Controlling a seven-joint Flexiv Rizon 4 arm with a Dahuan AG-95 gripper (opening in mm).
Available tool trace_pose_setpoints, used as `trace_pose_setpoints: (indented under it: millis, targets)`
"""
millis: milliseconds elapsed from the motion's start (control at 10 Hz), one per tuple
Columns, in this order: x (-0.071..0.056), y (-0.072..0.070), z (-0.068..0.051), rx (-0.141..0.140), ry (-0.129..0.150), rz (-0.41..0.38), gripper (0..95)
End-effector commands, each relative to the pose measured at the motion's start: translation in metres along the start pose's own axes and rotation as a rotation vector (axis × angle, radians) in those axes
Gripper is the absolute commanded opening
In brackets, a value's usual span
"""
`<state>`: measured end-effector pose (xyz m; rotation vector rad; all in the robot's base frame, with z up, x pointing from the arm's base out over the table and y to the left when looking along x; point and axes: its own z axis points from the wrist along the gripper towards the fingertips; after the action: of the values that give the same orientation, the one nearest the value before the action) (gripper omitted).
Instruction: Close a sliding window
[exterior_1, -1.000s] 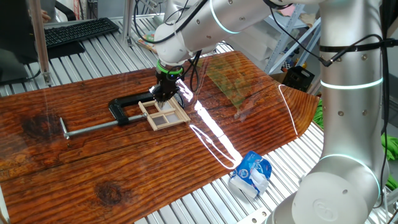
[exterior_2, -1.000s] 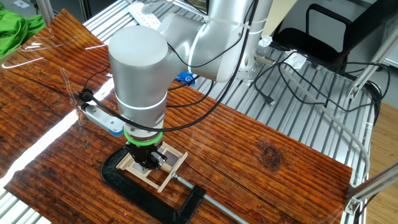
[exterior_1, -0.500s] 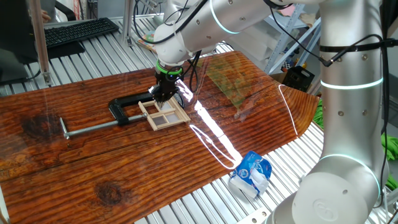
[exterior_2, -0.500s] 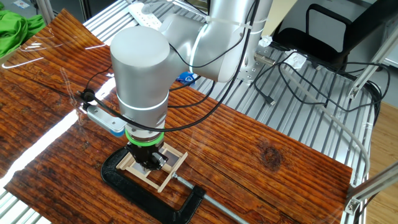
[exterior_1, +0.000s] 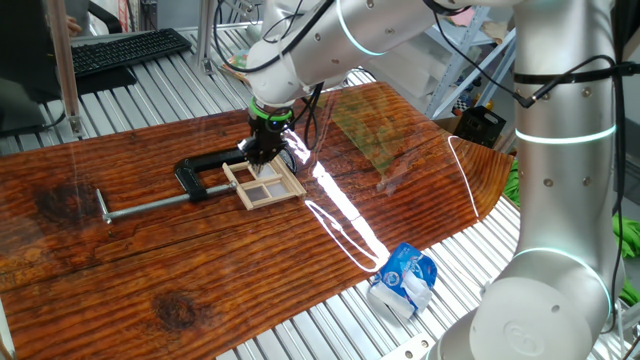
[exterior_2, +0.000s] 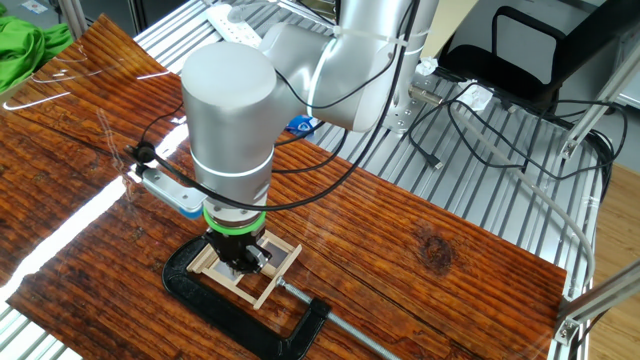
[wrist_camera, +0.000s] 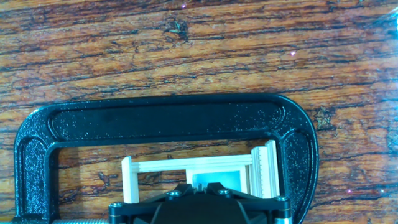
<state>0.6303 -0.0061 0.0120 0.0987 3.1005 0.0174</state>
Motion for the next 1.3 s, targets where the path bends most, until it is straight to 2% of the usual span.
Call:
trace_pose_setpoints:
  millis: [100, 1000, 1300]
  targets:
    - [0.001, 0.001, 0.0, -0.002, 0.001, 0.003, 0.0]
    - [0.004, 0.009, 0.0, -0.006, 0.0, 0.038, 0.0]
    - [0.005, 0.012, 0.0, -0.018, 0.002, 0.034, 0.0]
